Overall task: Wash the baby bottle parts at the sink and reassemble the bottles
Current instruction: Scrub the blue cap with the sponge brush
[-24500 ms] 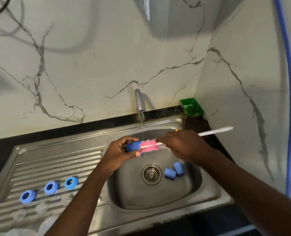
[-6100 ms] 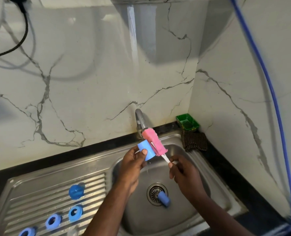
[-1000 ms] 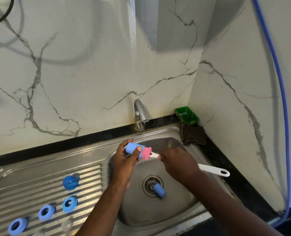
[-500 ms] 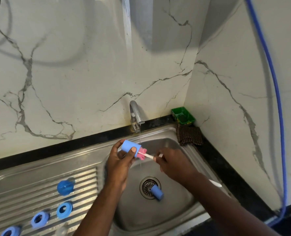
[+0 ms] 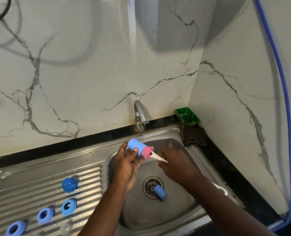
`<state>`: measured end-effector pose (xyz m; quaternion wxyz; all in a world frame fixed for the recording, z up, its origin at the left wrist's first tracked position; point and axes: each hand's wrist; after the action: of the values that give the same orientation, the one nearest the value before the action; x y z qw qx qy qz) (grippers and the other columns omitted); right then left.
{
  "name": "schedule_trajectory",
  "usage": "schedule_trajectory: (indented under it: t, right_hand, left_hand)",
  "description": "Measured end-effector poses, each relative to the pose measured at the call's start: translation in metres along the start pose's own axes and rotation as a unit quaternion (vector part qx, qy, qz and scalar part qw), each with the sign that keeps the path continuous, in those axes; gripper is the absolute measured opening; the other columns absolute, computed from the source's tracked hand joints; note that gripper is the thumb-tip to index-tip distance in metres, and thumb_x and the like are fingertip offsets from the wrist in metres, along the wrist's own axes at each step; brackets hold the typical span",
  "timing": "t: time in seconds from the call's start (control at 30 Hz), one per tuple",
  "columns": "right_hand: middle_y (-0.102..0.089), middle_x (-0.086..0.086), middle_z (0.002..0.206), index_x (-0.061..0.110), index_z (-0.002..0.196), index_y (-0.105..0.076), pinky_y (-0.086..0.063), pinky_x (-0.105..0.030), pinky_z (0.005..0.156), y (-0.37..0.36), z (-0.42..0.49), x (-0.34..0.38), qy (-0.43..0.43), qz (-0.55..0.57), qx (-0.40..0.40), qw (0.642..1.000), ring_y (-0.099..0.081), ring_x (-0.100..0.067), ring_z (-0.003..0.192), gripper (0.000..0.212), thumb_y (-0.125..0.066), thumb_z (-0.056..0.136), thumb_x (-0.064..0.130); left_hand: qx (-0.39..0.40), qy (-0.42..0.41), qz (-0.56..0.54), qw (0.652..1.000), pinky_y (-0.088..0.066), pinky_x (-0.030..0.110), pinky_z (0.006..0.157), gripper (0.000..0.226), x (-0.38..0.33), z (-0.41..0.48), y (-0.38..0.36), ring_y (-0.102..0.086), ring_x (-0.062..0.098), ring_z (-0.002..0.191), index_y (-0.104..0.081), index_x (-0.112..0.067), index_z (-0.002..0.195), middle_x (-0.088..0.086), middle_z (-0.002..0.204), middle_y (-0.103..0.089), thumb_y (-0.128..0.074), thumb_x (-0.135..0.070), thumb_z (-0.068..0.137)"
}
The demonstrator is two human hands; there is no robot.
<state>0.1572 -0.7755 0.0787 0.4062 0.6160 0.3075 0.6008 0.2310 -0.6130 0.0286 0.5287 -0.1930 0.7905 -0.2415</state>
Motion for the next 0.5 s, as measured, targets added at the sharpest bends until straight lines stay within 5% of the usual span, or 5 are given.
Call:
schedule_trajectory:
  t: [0.13, 0.3, 0.37, 0.43, 0.5]
  right_hand:
    - [-0.067, -0.003, 0.103, 0.021, 0.107, -0.063, -0.049, -0.035, 0.073, -0.004, -0.004, 0.000, 0.069, -0.081, -0.033, 0.994, -0.066, -0.029, 0.092, 0.017, -0.063, 0.092, 0.028]
    - [-0.068, -0.002, 0.087, 0.019, 0.098, -0.065, -0.044, -0.033, 0.064, -0.006, -0.008, 0.006, 0.112, -0.134, -0.009, 0.985, -0.065, -0.025, 0.077, 0.019, -0.049, 0.100, 0.027]
    - [-0.061, 0.000, 0.068, 0.014, 0.089, -0.069, -0.044, -0.034, 0.056, -0.004, -0.004, 0.006, 0.042, 0.053, 0.039, 0.997, -0.058, -0.020, 0.059, 0.022, -0.051, 0.099, 0.021]
    - [-0.050, -0.001, 0.058, 0.005, 0.087, -0.071, -0.032, -0.024, 0.039, 0.002, -0.001, 0.001, -0.075, 0.318, 0.115, 0.938, -0.041, -0.015, 0.041, 0.027, -0.049, 0.100, 0.013]
    - [-0.045, -0.002, 0.058, 0.002, 0.092, -0.072, -0.021, -0.015, 0.035, 0.011, 0.000, -0.006, -0.118, 0.434, 0.203, 0.870, -0.032, -0.011, 0.037, 0.031, -0.047, 0.103, 0.016]
  left_hand:
    - [0.005, 0.026, -0.046, 0.999, -0.058, 0.049, 0.086, 0.041, -0.008, -0.005, -0.010, -0.064, 0.042, 0.114, -0.055, -0.005, 0.133, 0.027, 0.125, -0.060, -0.061, -0.015, 0.093]
    - [0.023, 0.012, -0.041, 0.999, -0.060, 0.042, 0.079, 0.045, -0.013, -0.008, -0.015, -0.074, 0.036, 0.090, -0.058, -0.014, 0.128, 0.023, 0.116, -0.065, -0.065, -0.015, 0.083]
    - [0.032, 0.019, -0.058, 0.998, -0.058, 0.042, 0.081, 0.051, -0.016, -0.006, -0.013, -0.074, 0.034, 0.089, -0.058, -0.015, 0.130, 0.023, 0.116, -0.065, -0.064, -0.015, 0.080]
    - [0.030, 0.019, -0.076, 0.996, -0.056, 0.045, 0.085, 0.054, -0.016, -0.003, -0.011, -0.071, 0.033, 0.097, -0.057, -0.015, 0.135, 0.022, 0.122, -0.063, -0.063, -0.014, 0.082]
    - [0.033, 0.016, -0.098, 0.994, -0.052, 0.049, 0.091, 0.053, -0.015, -0.002, -0.009, -0.065, 0.038, 0.107, -0.052, -0.014, 0.141, 0.025, 0.124, -0.062, -0.058, -0.013, 0.088]
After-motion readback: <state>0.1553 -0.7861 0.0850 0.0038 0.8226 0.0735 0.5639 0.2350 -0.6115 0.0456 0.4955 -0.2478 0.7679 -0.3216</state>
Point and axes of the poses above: each hand's wrist, its own z-axis towards the middle knuckle, its own y-axis out of the back of the hand, x = y × z
